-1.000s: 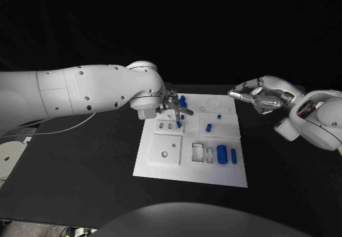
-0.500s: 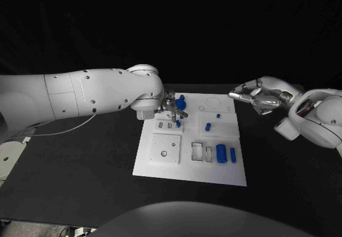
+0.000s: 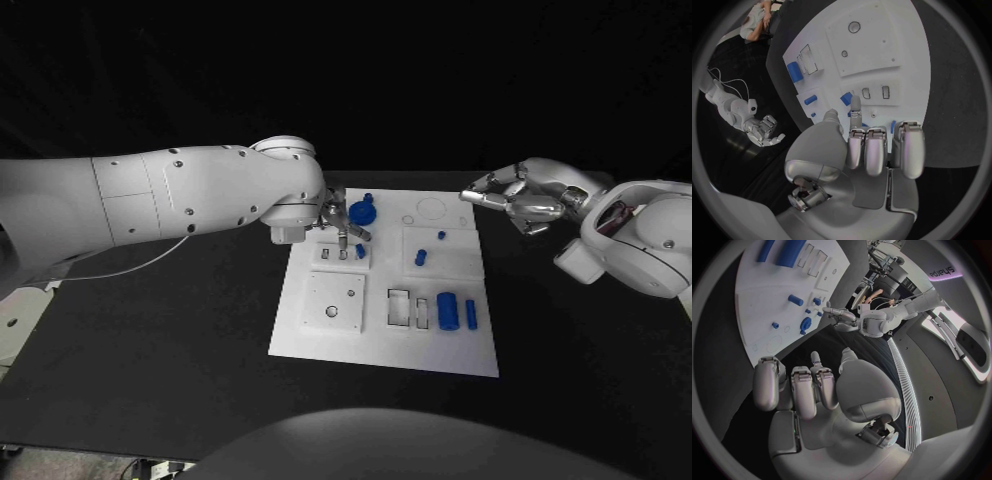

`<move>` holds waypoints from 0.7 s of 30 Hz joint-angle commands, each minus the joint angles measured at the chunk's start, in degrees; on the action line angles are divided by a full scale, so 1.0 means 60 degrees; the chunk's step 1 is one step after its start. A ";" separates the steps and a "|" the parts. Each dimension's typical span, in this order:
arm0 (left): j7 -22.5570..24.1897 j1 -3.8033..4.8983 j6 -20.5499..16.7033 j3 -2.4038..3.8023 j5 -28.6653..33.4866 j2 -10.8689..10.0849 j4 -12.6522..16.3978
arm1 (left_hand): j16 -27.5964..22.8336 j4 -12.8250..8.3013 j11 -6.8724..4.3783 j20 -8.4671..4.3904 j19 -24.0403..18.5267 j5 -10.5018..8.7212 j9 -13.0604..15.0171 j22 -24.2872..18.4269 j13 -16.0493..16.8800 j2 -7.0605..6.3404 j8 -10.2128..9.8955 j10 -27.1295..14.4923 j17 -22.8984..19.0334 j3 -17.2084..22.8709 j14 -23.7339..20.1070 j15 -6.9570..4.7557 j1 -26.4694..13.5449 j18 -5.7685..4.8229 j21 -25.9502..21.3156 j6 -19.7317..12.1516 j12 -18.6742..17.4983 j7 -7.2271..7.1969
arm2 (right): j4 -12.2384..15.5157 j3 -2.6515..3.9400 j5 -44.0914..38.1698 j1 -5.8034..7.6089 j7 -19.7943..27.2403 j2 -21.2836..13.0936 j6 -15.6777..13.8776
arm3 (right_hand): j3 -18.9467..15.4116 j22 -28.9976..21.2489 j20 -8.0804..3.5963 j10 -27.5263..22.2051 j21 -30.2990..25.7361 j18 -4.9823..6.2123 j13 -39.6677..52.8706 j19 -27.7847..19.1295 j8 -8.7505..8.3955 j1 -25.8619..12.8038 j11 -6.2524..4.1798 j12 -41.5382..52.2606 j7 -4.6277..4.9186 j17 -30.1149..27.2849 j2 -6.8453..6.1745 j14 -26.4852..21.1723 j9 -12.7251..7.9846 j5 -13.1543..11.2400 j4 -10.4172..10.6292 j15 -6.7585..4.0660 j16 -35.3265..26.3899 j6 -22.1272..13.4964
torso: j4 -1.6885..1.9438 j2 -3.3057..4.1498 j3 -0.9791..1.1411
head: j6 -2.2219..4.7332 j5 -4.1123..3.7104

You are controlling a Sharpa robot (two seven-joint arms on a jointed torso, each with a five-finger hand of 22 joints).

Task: Assemble the parts on the task board

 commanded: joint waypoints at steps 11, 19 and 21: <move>-0.1490 -0.0186 -0.0186 0.0008 0.0116 0.0266 -0.0218 | 0.0024 0.0011 -0.0061 -0.0073 0.0173 -0.0307 0.0195 0.1177 0.2509 0.0044 -0.0031 0.1010 0.2514 -0.0049 0.1023 -0.0060 0.0027 -0.0135 -0.0025 -0.0134 0.0023 0.0008 | -0.0076 -0.0004 0.0032 -0.0067 -0.0084 0.0015 0.0353 | -0.0050 0.1750 0.0004 0.1027 -0.0090 0.0071 0.2516 -0.0129 -0.0030 0.0109 0.0065 0.0037 0.0019 0.2515 0.0030 0.1013 -0.0017 0.0086 0.0007 0.0069 0.0033 0.0008 | -0.0005 -0.0025 -0.0005 | 0.0001 0.0021; -0.1449 -0.0295 -0.0275 0.0011 0.0250 0.0410 -0.0415 | 0.0024 0.0006 -0.0047 -0.0066 0.0136 -0.0318 0.0264 0.1122 0.2509 0.0067 -0.0073 0.1010 0.2514 -0.0054 0.1023 -0.0050 0.0032 -0.0123 -0.0056 -0.0204 0.0023 0.0025 | -0.0084 -0.0004 0.0033 -0.0081 -0.0127 -0.0004 0.0411 | -0.0050 0.1744 0.0004 0.1027 -0.0104 0.0076 0.2516 -0.0146 -0.0030 0.0114 0.0066 0.0037 0.0020 0.2515 0.0037 0.1013 -0.0018 0.0100 0.0005 0.0070 0.0033 0.0010 | -0.0013 -0.0025 -0.0008 | 0.0001 0.0012; -0.1444 -0.0311 -0.0290 0.0011 0.0267 0.0438 -0.0461 | 0.0024 0.0006 -0.0043 -0.0063 0.0123 -0.0313 0.0285 0.1102 0.2509 0.0074 -0.0088 0.1010 0.2514 -0.0055 0.1023 -0.0046 0.0035 -0.0118 -0.0067 -0.0227 0.0023 0.0032 | -0.0084 -0.0004 0.0033 -0.0083 -0.0146 -0.0011 0.0429 | -0.0050 0.1744 0.0004 0.1027 -0.0104 0.0076 0.2516 -0.0146 -0.0030 0.0114 0.0066 0.0037 0.0020 0.2515 0.0037 0.1013 -0.0018 0.0100 0.0005 0.0070 0.0033 0.0010 | -0.0013 -0.0024 -0.0007 | 0.0001 0.0008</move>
